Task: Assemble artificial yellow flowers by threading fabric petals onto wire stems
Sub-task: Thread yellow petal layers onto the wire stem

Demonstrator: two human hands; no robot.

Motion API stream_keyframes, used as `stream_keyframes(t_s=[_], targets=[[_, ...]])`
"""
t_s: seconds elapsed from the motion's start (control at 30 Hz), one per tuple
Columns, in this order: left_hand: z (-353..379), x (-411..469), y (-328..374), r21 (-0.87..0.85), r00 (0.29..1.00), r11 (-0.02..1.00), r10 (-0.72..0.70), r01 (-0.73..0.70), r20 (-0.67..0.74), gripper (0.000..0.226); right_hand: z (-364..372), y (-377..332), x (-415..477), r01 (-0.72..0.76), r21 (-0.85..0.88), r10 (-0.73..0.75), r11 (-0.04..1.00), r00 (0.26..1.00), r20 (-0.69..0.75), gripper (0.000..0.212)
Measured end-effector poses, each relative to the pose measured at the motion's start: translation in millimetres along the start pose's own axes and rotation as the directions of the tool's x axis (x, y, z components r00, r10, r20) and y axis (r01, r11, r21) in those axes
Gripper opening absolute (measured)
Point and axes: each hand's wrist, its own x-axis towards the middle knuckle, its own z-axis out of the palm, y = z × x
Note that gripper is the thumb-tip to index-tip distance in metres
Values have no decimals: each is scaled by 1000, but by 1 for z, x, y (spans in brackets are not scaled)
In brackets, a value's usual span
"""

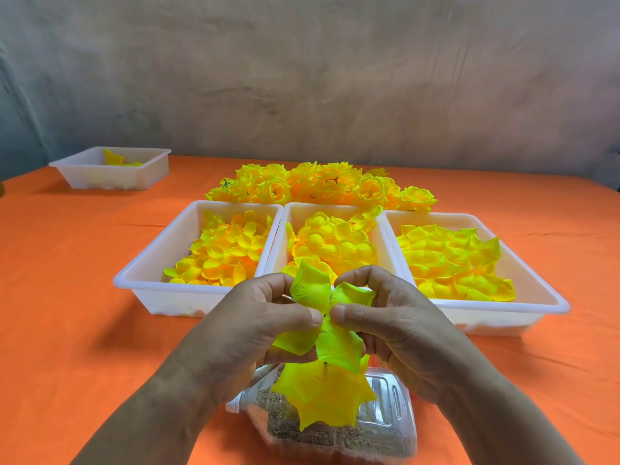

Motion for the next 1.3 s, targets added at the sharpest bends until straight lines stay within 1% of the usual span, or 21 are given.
stream_keyframes(t_s=[0.07,0.2,0.3,0.37,0.53,0.67,0.77,0.93,1.07,1.2,1.3], targets=[[0,-2,0,-4,1000,1000,3,-3,0,24,0,1,-1,7,-6,-7,1000,1000,3,53],[1,-5,1,-11,1000,1000,11,-11,3,26,-1,2,-2,23,0,-23,1000,1000,7,43],[3,-5,-1,-9,1000,1000,6,-6,-5,25,-1,2,-4,13,0,-13,1000,1000,5,49],[4,-5,-2,-12,1000,1000,0,0,-4,26,-1,3,-6,2,10,-2,1000,1000,12,45],[5,-6,-2,-29,1000,1000,8,-8,0,32,-3,5,-7,6,-8,-6,1000,1000,-11,47],[6,-7,-1,-34,1000,999,22,-22,-13,27,-4,5,-8,39,-4,-40,999,999,-27,34],[6,-8,-2,-36,1000,999,5,-6,-15,29,-4,7,-8,33,-12,-33,999,999,-35,38],[6,-7,-4,-18,1000,1000,6,-6,-12,24,-3,8,-8,15,-21,-15,1000,1000,-25,46],[4,-4,-6,-16,1000,1000,-22,21,-7,26,-3,7,-7,10,-11,-10,1000,1000,-24,32],[5,-4,-10,-1,998,998,-55,55,-8,32,-2,10,-7,-14,-18,14,1000,1000,-20,28],[5,-4,-13,6,997,997,-73,73,-28,32,-2,13,-8,-19,-24,19,1000,1000,-25,24]])
